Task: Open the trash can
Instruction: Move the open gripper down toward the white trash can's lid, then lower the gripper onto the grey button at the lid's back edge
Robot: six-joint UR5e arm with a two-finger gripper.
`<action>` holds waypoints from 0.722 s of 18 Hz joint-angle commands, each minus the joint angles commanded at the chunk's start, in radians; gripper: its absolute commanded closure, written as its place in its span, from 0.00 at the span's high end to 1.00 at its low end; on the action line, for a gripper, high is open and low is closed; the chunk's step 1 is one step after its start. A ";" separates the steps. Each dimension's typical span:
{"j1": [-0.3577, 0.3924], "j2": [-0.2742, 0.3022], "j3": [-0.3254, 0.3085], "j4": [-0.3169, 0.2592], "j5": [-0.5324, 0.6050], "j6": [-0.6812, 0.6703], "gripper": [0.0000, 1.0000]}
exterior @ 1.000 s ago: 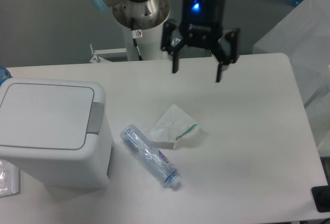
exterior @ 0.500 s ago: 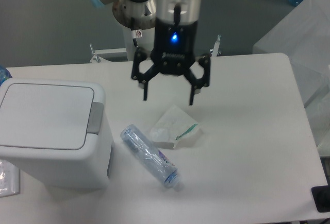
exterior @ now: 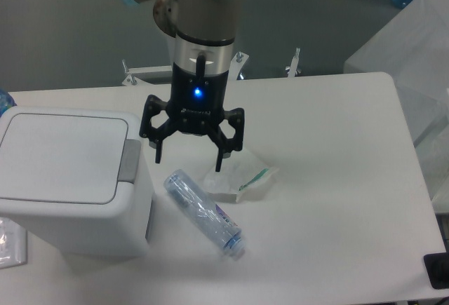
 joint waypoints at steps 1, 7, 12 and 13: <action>0.000 -0.002 0.001 0.000 -0.002 0.000 1.00; -0.014 -0.003 -0.008 0.000 0.003 -0.024 1.00; -0.035 -0.002 -0.014 0.000 0.003 -0.074 1.00; -0.035 -0.002 -0.014 0.000 0.003 -0.077 1.00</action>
